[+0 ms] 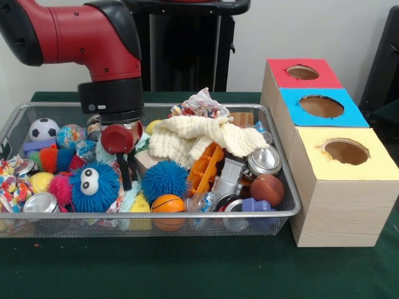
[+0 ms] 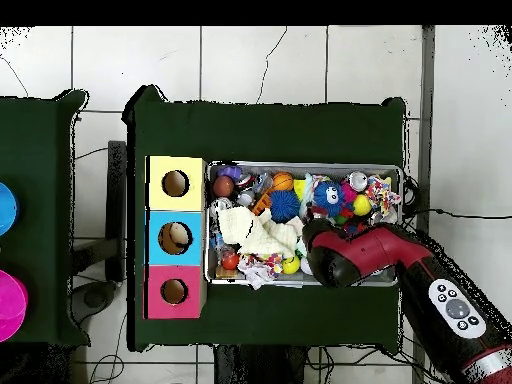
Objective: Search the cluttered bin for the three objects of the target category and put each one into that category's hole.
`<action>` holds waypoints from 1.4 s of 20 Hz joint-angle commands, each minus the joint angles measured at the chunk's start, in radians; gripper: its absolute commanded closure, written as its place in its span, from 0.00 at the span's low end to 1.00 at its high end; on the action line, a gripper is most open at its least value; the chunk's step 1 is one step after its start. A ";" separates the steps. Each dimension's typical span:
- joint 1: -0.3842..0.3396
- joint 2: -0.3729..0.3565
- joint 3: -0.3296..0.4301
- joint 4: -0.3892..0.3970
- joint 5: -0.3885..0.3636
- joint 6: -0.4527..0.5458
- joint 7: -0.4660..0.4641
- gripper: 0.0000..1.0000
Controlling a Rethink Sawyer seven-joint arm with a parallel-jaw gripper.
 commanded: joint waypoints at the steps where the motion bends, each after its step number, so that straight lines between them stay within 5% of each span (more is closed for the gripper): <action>1: 0.144 -0.065 -0.142 -0.047 0.095 0.211 0.174 1.00; 15: 0.191 -0.095 -0.233 -0.049 0.127 0.132 0.132 1.00; 28: 0.280 -0.119 -0.286 -0.099 0.210 0.179 0.111 1.00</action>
